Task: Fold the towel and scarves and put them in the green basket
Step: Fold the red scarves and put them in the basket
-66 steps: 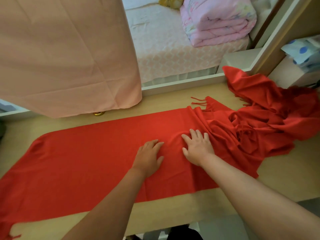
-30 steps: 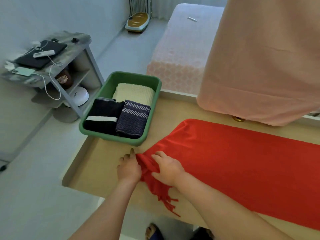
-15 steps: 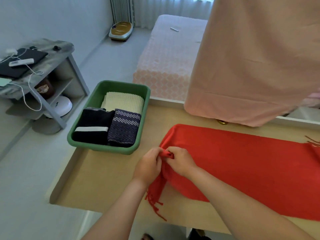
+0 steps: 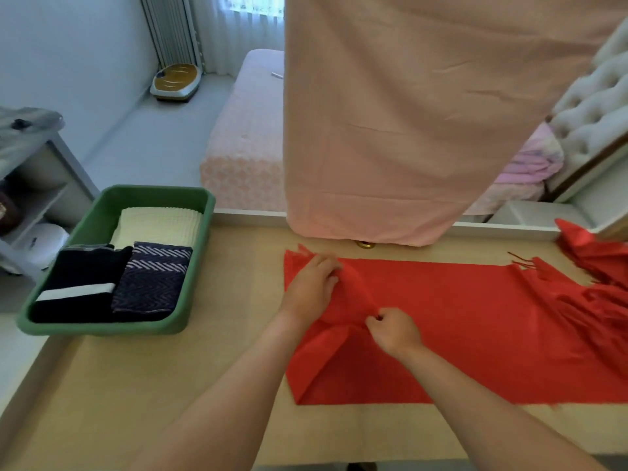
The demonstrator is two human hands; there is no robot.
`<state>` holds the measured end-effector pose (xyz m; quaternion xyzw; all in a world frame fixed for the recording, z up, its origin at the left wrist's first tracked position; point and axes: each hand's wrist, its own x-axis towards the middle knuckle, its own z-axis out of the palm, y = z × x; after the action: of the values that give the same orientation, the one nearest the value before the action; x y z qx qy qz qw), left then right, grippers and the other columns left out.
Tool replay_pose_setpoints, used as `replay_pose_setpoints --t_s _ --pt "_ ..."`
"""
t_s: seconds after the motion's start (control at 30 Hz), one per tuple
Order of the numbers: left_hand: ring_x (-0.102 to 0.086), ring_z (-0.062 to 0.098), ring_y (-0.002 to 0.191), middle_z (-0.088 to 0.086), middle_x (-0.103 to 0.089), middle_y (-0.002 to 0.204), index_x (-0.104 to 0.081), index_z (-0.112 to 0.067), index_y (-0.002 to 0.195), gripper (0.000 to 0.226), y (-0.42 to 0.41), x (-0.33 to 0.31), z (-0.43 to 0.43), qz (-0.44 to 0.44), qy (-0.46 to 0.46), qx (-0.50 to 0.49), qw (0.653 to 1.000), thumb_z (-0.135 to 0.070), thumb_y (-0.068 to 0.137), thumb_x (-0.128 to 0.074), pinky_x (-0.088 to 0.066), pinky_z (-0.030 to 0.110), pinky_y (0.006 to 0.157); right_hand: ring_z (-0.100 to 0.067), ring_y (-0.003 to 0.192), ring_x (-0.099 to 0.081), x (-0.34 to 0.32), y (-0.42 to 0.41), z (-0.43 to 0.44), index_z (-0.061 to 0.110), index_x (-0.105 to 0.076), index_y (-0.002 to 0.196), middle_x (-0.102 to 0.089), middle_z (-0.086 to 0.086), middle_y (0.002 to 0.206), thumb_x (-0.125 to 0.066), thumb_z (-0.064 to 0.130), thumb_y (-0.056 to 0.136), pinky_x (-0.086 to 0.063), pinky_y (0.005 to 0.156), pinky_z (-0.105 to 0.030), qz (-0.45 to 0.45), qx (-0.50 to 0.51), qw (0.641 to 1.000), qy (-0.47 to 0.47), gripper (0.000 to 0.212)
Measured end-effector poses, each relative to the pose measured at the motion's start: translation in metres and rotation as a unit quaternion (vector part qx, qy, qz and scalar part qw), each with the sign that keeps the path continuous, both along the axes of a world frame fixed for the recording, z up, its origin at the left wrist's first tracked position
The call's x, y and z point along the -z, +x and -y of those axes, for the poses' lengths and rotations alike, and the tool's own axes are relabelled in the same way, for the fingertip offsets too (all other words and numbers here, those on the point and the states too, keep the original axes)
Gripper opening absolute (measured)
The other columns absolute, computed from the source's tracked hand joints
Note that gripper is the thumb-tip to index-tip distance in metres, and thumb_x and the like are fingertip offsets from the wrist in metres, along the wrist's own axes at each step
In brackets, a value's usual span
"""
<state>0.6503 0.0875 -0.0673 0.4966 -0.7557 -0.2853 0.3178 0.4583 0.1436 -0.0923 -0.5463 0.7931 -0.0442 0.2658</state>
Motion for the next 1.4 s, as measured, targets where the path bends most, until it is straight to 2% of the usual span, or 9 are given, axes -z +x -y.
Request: replay_pose_setpoints --t_s 0.13,0.3,0.43,0.6,0.8,0.93,1.07,1.2,1.4 --pt "-0.049 0.013 0.125 -0.003 -0.043 0.143 -0.05 -0.02 0.139 0.058 -0.042 0.021 -0.01 0.045 0.021 0.046 0.998 0.004 0.086 -0.05 -0.039 0.022 0.103 -0.029 0.123 -0.058 0.011 -0.037 -0.007 0.014 -0.062 0.125 -0.061 -0.009 0.132 -0.048 0.038 0.084 -0.047 0.1 -0.036 -0.13 -0.017 0.98 0.15 0.05" --pt "-0.058 0.019 0.097 -0.005 -0.052 0.104 -0.059 -0.023 0.109 0.03 -0.023 0.061 -0.035 0.141 0.071 -0.001 0.987 -0.009 0.082 -0.058 -0.049 0.035 0.08 -0.03 0.119 -0.052 0.027 -0.046 0.002 0.023 -0.046 0.135 -0.048 -0.008 0.128 -0.053 0.023 0.085 -0.044 0.097 -0.039 -0.126 -0.099 0.987 0.022 0.05" --pt "-0.058 0.016 0.092 -0.011 -0.053 0.093 -0.058 -0.028 0.092 0.028 -0.008 0.076 -0.056 0.229 0.196 0.038 0.953 -0.038 0.073 -0.076 -0.041 0.028 0.073 -0.022 0.117 -0.049 0.04 -0.046 0.006 0.032 -0.06 0.118 -0.05 0.002 0.124 -0.056 0.014 0.082 -0.039 0.096 -0.035 -0.071 -0.291 0.954 -0.012 0.041" --pt "-0.058 0.013 0.083 -0.014 -0.05 0.073 -0.048 -0.025 0.078 0.042 -0.005 0.089 -0.081 0.285 0.187 -0.01 0.94 -0.054 0.067 -0.076 -0.035 0.029 0.061 -0.016 0.111 -0.047 0.061 -0.059 0.001 0.033 -0.064 0.099 -0.048 0.006 0.114 -0.067 0.037 0.072 -0.036 0.094 -0.035 -0.077 -0.42 0.904 0.003 0.028" --pt "-0.057 0.022 0.089 -0.005 -0.058 0.092 -0.062 -0.023 0.093 0.029 0.0 0.11 -0.103 0.235 0.175 -0.017 0.956 -0.025 0.068 -0.077 -0.047 0.034 0.076 -0.012 0.111 -0.044 0.069 -0.078 0.001 0.035 -0.066 0.112 -0.048 0.008 0.117 -0.064 0.052 0.075 -0.034 0.094 -0.034 -0.063 -0.471 0.879 -0.03 0.04" --pt "-0.058 0.03 0.088 0.006 -0.056 0.097 -0.063 -0.014 0.104 0.047 0.006 0.113 -0.111 0.187 0.167 -0.066 0.966 0.01 0.068 -0.045 -0.048 0.037 0.076 -0.018 0.116 -0.052 0.068 -0.075 0.001 0.031 -0.068 0.113 -0.058 0.006 0.118 -0.054 0.034 0.096 -0.035 0.096 -0.035 -0.049 -0.401 0.912 -0.067 0.023" --pt "-0.055 0.026 0.082 0.001 -0.054 0.091 -0.06 -0.018 0.092 0.047 0.023 0.104 -0.107 0.145 0.118 -0.087 0.978 0.009 0.059 -0.041 -0.048 0.036 0.07 -0.024 0.101 -0.06 0.056 -0.068 -0.002 0.024 -0.059 0.106 -0.064 0.001 0.104 -0.041 0.024 0.1 -0.039 0.086 -0.04 -0.007 -0.305 0.942 -0.14 0.019" --pt "-0.06 0.03 0.08 0.001 -0.061 0.087 -0.062 -0.02 0.087 0.035 0.033 0.076 -0.103 0.183 0.111 -0.095 0.972 -0.002 0.065 -0.042 -0.047 0.034 0.065 -0.026 0.087 -0.063 0.031 -0.055 -0.011 0.024 -0.056 0.099 -0.067 0.001 0.09 -0.024 0.032 0.093 -0.04 0.079 -0.042 -0.085 -0.327 0.921 -0.196 0.033" --pt "-0.067 0.017 0.09 -0.012 -0.067 0.084 -0.069 -0.031 0.075 0.034 0.046 0.076 -0.099 0.224 0.316 0.016 0.922 -0.005 0.081 -0.047 -0.049 0.022 0.077 -0.027 0.092 -0.067 0.018 -0.045 -0.037 0.018 -0.071 0.088 -0.073 -0.006 0.093 -0.046 0.041 0.087 -0.047 0.076 -0.032 -0.09 -0.362 0.928 0.016 0.035"
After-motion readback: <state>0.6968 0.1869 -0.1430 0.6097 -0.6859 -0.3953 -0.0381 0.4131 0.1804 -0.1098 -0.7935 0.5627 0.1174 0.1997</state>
